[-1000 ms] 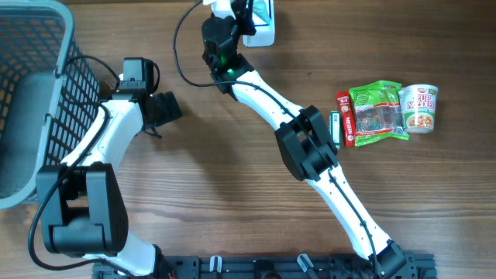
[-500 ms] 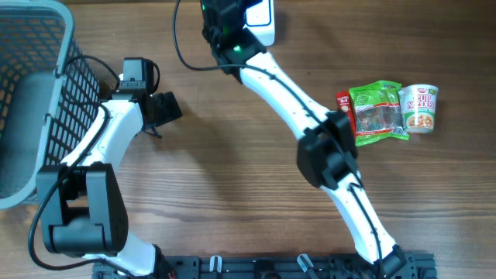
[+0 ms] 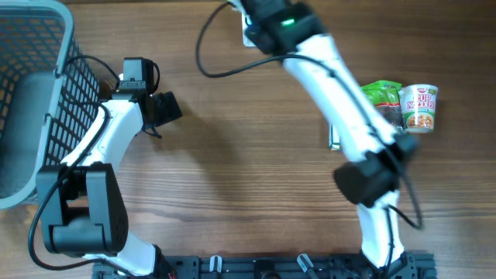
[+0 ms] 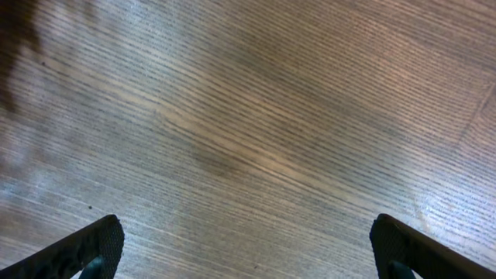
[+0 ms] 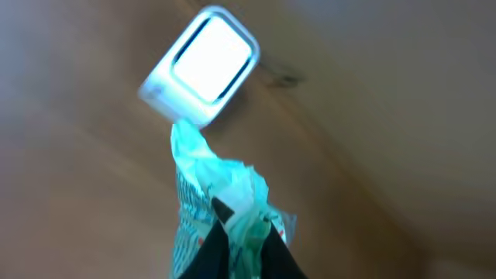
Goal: Scan the item barcode
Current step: 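Carry the teal wipes pack right and set it beside the Haribo bag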
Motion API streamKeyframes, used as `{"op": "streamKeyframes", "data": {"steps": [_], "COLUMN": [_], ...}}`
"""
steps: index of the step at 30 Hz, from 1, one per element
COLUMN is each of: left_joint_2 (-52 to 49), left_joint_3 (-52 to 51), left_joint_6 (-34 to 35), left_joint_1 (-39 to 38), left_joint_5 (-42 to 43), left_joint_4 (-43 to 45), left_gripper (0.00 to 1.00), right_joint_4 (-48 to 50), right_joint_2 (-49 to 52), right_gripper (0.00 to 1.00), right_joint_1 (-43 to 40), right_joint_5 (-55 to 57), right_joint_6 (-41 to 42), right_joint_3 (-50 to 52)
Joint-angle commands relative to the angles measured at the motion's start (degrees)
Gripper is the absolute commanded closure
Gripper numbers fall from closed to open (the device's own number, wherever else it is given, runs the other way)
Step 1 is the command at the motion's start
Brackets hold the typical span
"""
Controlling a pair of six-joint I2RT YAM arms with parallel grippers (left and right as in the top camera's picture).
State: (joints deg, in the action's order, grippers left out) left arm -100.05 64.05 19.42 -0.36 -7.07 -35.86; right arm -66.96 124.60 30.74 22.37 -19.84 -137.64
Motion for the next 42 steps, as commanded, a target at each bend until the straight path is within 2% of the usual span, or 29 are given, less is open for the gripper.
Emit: {"op": "streamKeyframes", "data": {"steps": [1, 4, 7, 14, 20, 21, 23, 25, 26, 27, 28, 37, 42], "left_joint_2": [1.4, 1.4, 1.4, 1.4, 1.4, 1.4, 1.4, 1.4, 1.4, 1.4, 1.4, 1.4, 1.4], "left_joint_3": [0.7, 0.7, 0.7, 0.7, 0.7, 0.7, 0.7, 0.7, 0.7, 0.7, 0.7, 0.7, 0.7], "left_joint_6": [0.5, 0.5, 0.5, 0.5, 0.5, 0.5, 0.5, 0.5, 0.5, 0.5, 0.5, 0.5, 0.5], "left_joint_1": [0.3, 0.3, 0.3, 0.3, 0.3, 0.3, 0.3, 0.3, 0.3, 0.3, 0.3, 0.3, 0.3], "left_joint_5": [-1.1, -1.1, -1.1, -1.1, -1.1, -1.1, -1.1, -1.1, -1.1, -1.1, -1.1, -1.1, -1.1], "left_joint_4": [0.1, 0.1, 0.1, 0.1, 0.1, 0.1, 0.1, 0.1, 0.1, 0.1, 0.1, 0.1, 0.1], "left_gripper": [0.0, 0.0, 0.0, 0.0, 0.0, 0.0, 0.0, 0.0, 0.0, 0.0, 0.0, 0.0, 0.0], "right_joint_4": [-11.0, -19.3, -21.5, -12.5, -4.7, -3.8, -3.3, -3.3, -3.3, -3.4, -3.7, -2.0, 5.2], "right_joint_2": [-5.0, -4.6, -4.6, -4.6, -4.5, -4.5, -4.5, -4.5, -4.5, -4.5, -4.5, -6.2, -6.0], "right_gripper": [0.96, 0.96, 0.96, 0.96, 0.95, 0.83, 0.41, 0.22, 0.16, 0.04, 0.0, 0.0, 0.0], "right_joint_1": [-7.6, -13.7, -19.3, -29.9, -31.7, -31.7, -31.7, -31.7, -31.7, -31.7, -31.7, -31.7, -31.7], "right_joint_5": [-22.8, -27.9, -28.0, -28.4, -28.4, -28.4, -28.4, -28.4, -28.4, -28.4, -28.4, -28.8, -28.8], "right_joint_6": [8.0, 7.9, 8.2, 11.9, 10.9, 10.9, 10.9, 11.0, 11.0, 11.0, 11.4, 18.8, 18.7], "right_joint_3": [-0.7, 1.0, 5.9, 23.3, 33.9, 35.0, 36.0, 36.1, 36.0, 35.5, 34.8, 31.0, 31.3]}}
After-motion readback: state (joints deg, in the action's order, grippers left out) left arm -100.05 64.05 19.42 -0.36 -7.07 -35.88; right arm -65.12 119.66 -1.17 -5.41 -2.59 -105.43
